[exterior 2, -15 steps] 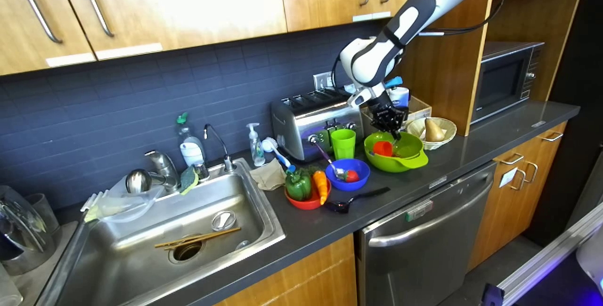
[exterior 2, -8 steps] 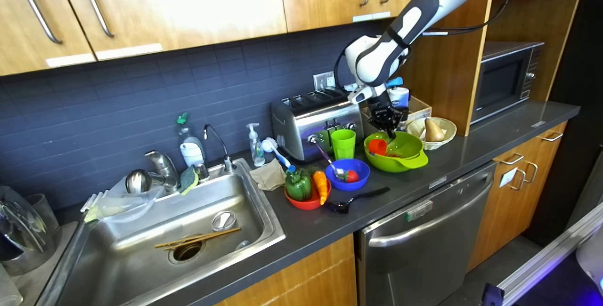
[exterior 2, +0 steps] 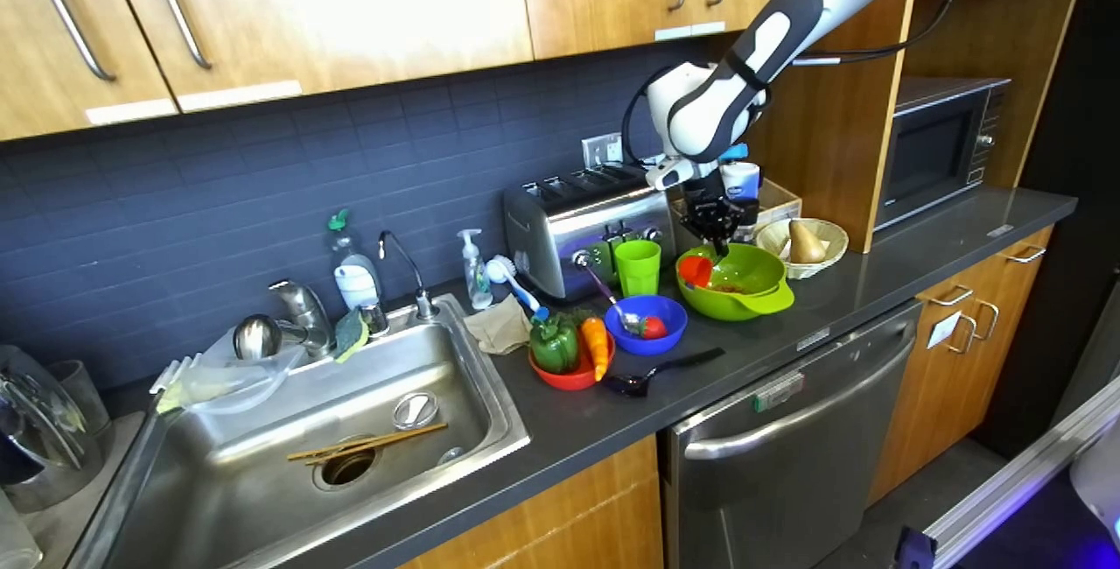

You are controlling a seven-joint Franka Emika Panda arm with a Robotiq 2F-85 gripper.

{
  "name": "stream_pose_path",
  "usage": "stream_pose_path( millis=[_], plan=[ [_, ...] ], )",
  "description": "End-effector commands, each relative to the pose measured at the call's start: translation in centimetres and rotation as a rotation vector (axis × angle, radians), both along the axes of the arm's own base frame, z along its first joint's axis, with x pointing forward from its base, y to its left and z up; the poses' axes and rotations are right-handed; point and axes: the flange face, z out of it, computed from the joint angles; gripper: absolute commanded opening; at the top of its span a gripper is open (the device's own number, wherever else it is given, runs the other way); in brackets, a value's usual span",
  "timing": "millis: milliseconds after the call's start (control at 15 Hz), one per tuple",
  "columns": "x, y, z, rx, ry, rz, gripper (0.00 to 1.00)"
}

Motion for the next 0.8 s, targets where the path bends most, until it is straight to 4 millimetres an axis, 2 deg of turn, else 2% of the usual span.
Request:
stream_pose_path(
  millis=[0,733],
  plan=[
    [-1.1,-0.2,0.5,-0.019,-0.089,0.051,0.01],
    [-3.0,0.5,0.3,-0.110,-0.216,0.163,0.01]
  ],
)
